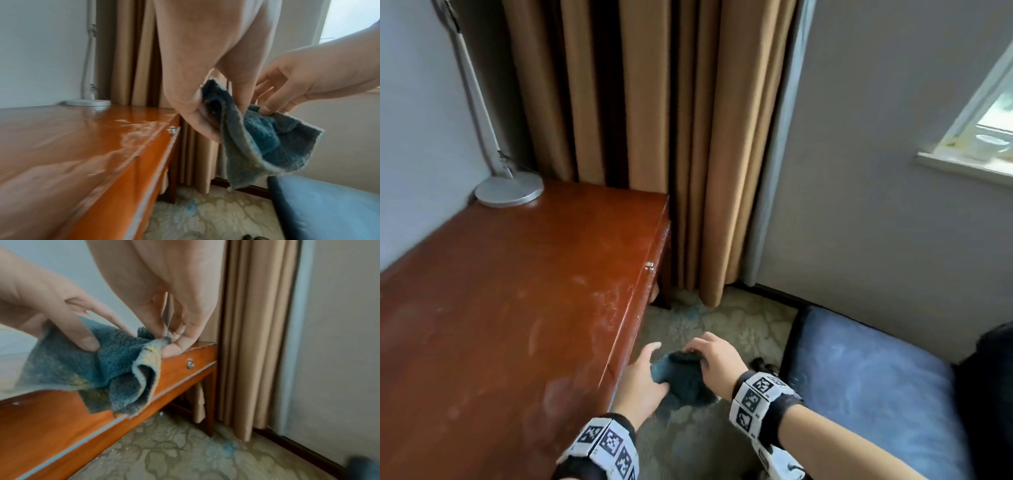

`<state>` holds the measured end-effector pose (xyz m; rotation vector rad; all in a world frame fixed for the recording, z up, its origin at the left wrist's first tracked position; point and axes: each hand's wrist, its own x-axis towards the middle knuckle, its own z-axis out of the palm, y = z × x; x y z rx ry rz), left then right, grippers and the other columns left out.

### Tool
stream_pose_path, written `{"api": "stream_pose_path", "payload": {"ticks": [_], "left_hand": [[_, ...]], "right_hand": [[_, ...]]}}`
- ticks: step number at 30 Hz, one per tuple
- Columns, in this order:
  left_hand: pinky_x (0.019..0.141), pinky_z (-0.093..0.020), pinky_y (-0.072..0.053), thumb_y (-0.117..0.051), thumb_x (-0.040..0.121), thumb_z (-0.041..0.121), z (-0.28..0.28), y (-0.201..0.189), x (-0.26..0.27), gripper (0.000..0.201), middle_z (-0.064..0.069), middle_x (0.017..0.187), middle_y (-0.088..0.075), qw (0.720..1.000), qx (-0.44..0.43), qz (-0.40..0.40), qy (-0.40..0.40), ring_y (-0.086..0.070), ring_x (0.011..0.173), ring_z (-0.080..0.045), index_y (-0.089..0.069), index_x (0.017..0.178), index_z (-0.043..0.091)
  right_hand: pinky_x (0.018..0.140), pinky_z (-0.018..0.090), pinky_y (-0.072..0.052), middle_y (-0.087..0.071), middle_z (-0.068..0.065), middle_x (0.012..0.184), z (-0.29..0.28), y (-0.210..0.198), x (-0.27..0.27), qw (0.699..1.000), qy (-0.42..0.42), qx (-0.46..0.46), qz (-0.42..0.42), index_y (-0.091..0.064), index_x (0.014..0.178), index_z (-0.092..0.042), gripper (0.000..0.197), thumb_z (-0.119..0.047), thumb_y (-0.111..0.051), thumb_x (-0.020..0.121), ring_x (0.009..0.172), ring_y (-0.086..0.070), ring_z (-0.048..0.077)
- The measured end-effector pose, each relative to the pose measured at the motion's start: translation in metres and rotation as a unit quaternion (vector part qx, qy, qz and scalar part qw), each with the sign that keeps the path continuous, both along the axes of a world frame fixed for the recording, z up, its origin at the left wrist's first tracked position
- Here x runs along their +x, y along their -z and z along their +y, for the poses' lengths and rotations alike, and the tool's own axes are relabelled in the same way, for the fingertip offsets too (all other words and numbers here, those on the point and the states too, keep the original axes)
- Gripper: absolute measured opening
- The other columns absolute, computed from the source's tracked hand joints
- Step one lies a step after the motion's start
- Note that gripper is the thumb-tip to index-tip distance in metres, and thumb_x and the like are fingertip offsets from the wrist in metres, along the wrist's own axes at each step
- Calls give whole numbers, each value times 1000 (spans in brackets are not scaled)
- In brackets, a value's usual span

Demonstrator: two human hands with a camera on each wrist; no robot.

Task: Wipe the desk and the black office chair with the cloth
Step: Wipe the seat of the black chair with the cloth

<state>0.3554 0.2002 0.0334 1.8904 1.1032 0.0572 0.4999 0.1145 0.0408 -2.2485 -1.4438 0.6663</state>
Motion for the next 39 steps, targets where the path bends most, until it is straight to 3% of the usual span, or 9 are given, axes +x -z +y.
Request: {"api": "stream_pose_path", "payload": {"ticks": [8,12,16,20,23,26,30,35,39], "left_hand": [[83,-18,-39,-68,83,7,-126,10,118,67,-11,120,-56,996,-7,-20,88,-51,100,-17,-38,139,26],[87,-20,-40,-66,81,0,-175,46,177,56,-8,118,-59,987,1,-37,159,-55,103,-20,-46,129,21],[84,-27,-39,-62,83,1,-208,98,234,36,1,105,-52,965,40,-36,255,-53,98,-20,-46,108,21],[78,-28,-41,-60,88,6,-226,132,285,39,2,101,-46,944,47,-44,324,-52,80,-17,-33,99,32],[79,-29,-43,-58,88,5,-240,159,322,40,4,99,-42,920,34,-58,385,-44,67,-10,-32,97,34],[83,-25,-40,-56,89,1,-262,189,350,27,6,99,-41,892,20,-49,449,-47,76,-6,-44,95,25],[91,-7,-30,-55,89,-2,-305,241,377,24,2,110,-45,864,-19,-30,502,-50,98,-11,-60,108,13],[93,-6,-21,-50,96,11,-366,282,388,45,-1,135,-36,845,-60,21,532,-43,121,-15,-41,140,13],[110,-27,-31,-58,91,9,-377,307,383,59,2,152,-17,848,-71,91,517,-39,132,-19,-33,144,18]], "right_hand": [[82,11,-32,-59,8,105,-173,45,82,972,227,37,47,-67,111,-14,50,12,-41,76,103,-56,25],[76,10,-31,-47,-9,83,-237,90,119,952,298,30,59,-68,108,-18,55,14,-40,72,96,-56,23],[75,11,-32,-55,4,91,-281,143,161,936,345,29,63,-68,108,-16,50,13,-44,75,89,-55,22],[75,7,-35,-51,-6,85,-319,180,195,909,410,55,59,-67,108,-17,46,12,-51,77,72,-48,-4],[74,-2,-32,-47,-16,79,-344,203,213,889,449,80,46,-64,119,-17,56,15,-55,74,78,-47,-18],[75,-5,-31,-47,-10,79,-371,228,224,870,483,101,18,-57,127,-17,63,16,-56,74,78,-45,-21],[81,-6,-30,-53,-3,86,-417,274,232,842,524,113,-57,-69,113,-14,52,15,-55,72,81,-47,-8],[84,1,-35,-52,0,90,-472,313,233,819,556,75,-118,-70,109,-13,49,13,-55,71,83,-46,1],[73,34,-56,-62,13,97,-498,345,224,830,533,-33,-160,-70,105,-5,48,9,-78,60,85,-54,21]]}}
